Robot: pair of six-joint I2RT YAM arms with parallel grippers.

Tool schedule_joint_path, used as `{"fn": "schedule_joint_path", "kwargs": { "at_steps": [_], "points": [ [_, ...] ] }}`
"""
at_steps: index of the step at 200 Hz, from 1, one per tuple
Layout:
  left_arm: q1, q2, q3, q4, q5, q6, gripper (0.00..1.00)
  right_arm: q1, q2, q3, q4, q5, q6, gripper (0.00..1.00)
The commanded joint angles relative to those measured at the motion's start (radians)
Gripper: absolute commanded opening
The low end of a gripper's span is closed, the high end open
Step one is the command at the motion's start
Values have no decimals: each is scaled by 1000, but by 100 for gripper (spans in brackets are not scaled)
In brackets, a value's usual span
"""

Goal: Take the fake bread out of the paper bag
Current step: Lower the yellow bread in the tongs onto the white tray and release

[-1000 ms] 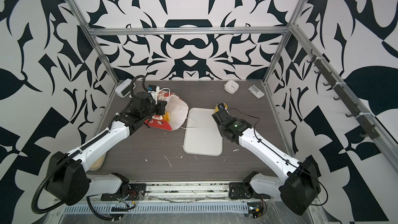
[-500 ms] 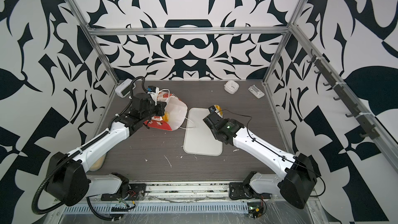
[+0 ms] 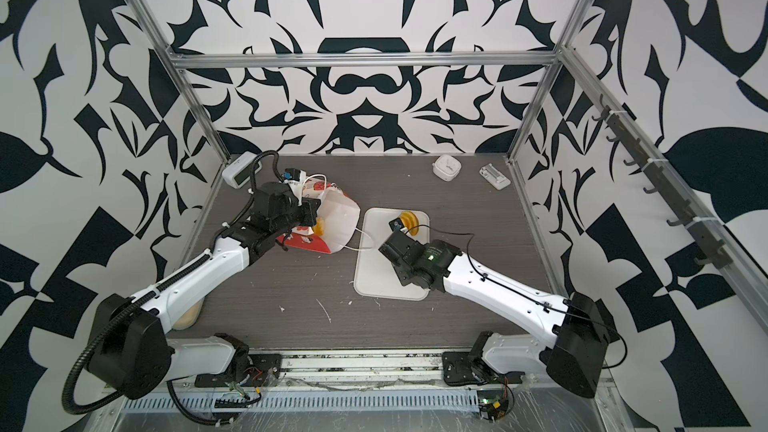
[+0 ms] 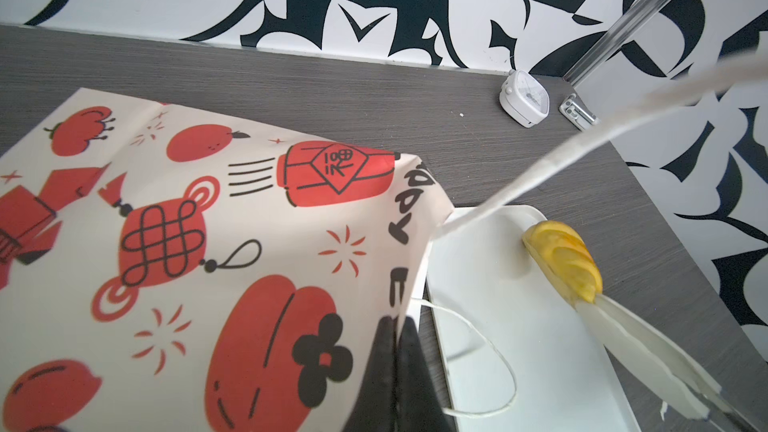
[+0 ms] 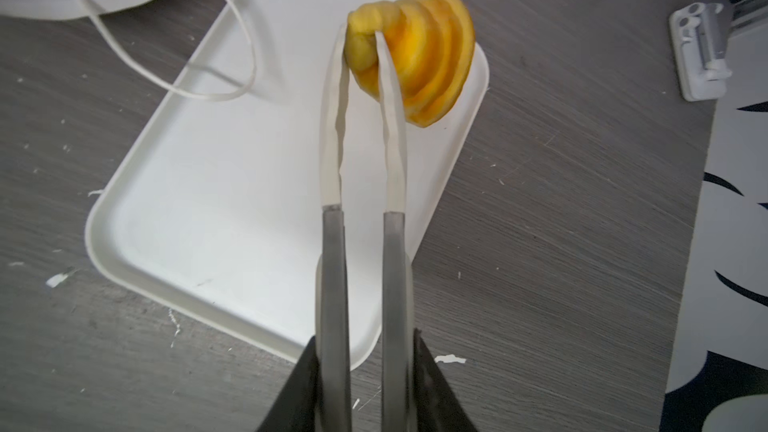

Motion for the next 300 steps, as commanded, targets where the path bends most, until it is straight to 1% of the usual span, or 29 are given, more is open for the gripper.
{"fn": "schedule_joint_path", "kwargs": {
  "at_steps": [1, 33, 55, 100, 118, 137, 172, 189, 216, 241, 251, 270, 283, 300],
  "points": [
    [7, -24, -18, 28, 7, -17, 3, 23, -4, -9, 32, -35, 64, 38],
    [6, -30, -26, 30, 7, -18, 3, 40, -9, -37, 62, -59, 104, 42],
    [7, -30, -32, 34, 10, -22, 3, 41, -25, -57, 87, -72, 122, 43],
    [7, -30, -37, 40, 15, -26, 3, 43, -96, -96, 190, -77, 122, 45],
    [8, -26, -37, 46, 21, -30, 3, 40, -104, -97, 200, -38, 94, 45],
    [8, -24, -37, 48, 25, -33, 3, 38, -94, -82, 195, -34, 67, 45],
    [7, -20, -37, 50, 26, -35, 3, 39, -98, -91, 190, -17, 67, 45],
    [6, -19, -37, 50, 26, -35, 3, 39, -122, -107, 185, -6, 77, 45],
    [7, -20, -39, 43, 24, -33, 3, 39, -223, -135, 133, 22, 124, 45],
    [8, -21, -39, 45, 24, -30, 3, 39, -314, -154, 38, -4, 165, 45],
    [7, -19, -37, 45, 23, -28, 3, 39, -333, -151, -5, -8, 190, 45],
    [9, -22, -37, 47, 26, -30, 3, 39, -352, -152, -77, -54, 242, 45],
    [9, -25, -40, 49, 26, -32, 3, 39, -361, -152, -132, -47, 290, 45],
    [9, -24, -45, 54, 29, -35, 3, 39, -399, -187, -140, -43, 342, 45]
  ]
}}
